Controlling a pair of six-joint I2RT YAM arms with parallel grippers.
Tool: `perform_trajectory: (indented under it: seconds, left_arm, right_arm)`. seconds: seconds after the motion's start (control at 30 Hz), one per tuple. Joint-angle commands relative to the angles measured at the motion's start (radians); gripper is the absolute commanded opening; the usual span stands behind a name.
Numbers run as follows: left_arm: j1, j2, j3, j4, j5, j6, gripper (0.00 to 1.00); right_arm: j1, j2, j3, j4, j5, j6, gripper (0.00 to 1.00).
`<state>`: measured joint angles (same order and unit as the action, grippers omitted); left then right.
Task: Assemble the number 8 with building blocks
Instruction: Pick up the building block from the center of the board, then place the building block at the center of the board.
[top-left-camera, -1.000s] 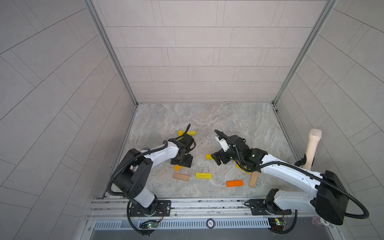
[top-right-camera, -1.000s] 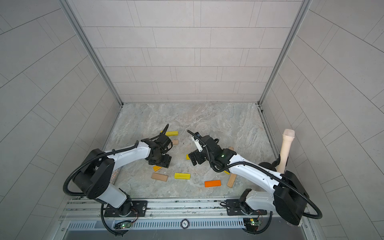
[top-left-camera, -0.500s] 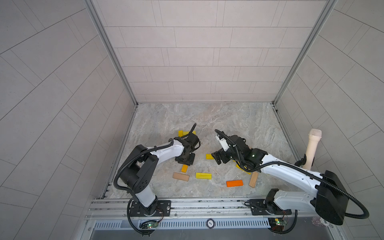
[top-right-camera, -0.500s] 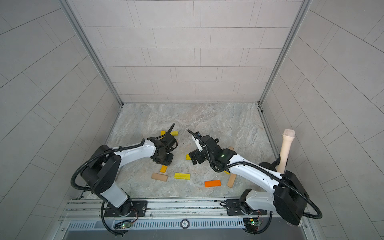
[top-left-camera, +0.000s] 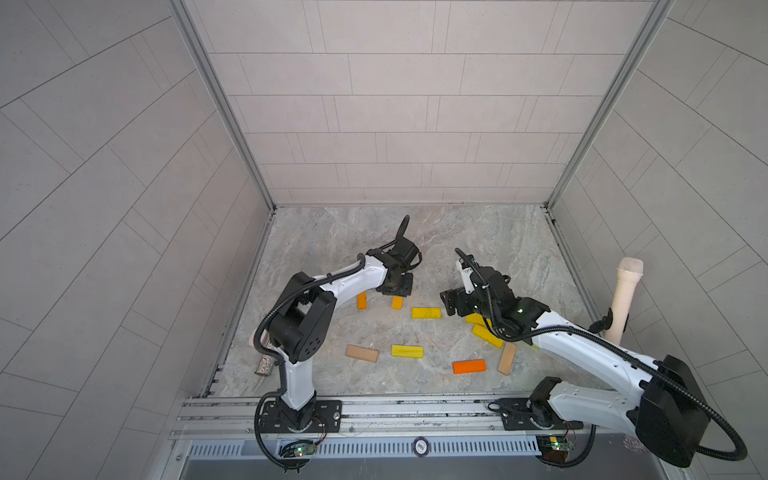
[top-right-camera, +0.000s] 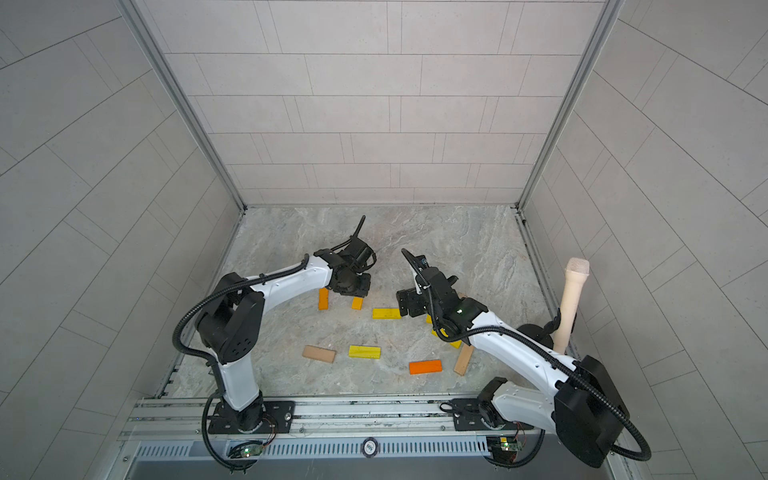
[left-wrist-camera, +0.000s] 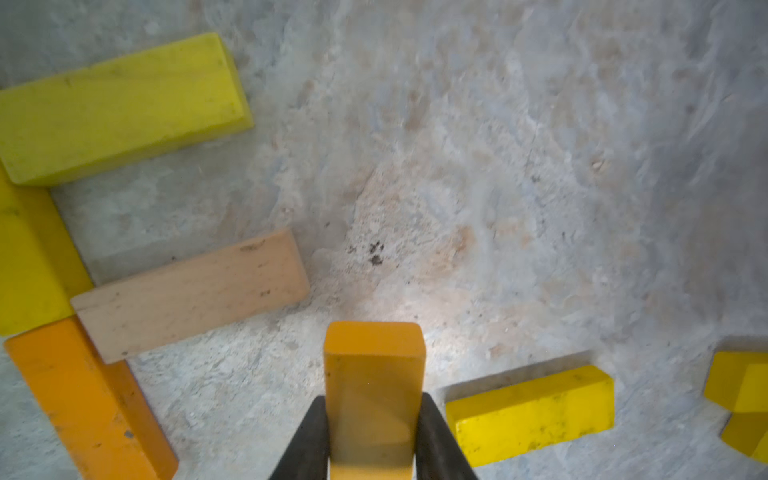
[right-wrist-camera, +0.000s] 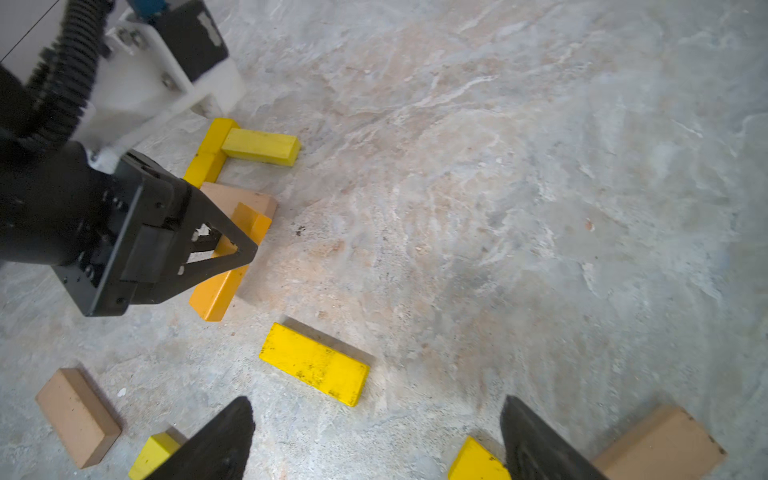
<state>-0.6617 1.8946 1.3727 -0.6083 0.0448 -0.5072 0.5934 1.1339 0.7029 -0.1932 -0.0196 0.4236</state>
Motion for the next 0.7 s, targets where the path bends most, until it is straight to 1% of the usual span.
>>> perform_trajectory:
  seconds: [0.0,0.13,0.33,0.43,0.57,0.67]
  left_arm:
    - [-0.003,0.066,0.086,0.004,-0.011,-0.086,0.25]
    - [-0.003,0.153,0.181,0.000,-0.030,-0.139,0.25]
    - [-0.002,0.257,0.293,-0.002,-0.055,-0.180,0.25]
    - [0.002,0.293,0.334,-0.011,-0.069,-0.194,0.26]
    - [0.011,0.328,0.367,-0.015,-0.065,-0.203,0.27]
    - [0.016,0.340,0.375,-0.011,-0.059,-0.203,0.31]
  right_arm:
    - [-0.046,-0.028,-0.027,0.018,-0.056,0.053,0.93]
    - [-0.093,-0.024,-0.043,0.032,-0.123,0.050,0.93]
    - [-0.106,-0.012,-0.050,0.048,-0.143,0.047,0.95]
    - [-0.106,0.006,-0.041,0.047,-0.148,0.050,0.97]
    - [-0.106,0.038,-0.024,0.047,-0.165,0.052,0.97]
    - [-0.106,0.052,-0.014,0.047,-0.174,0.052,0.97]
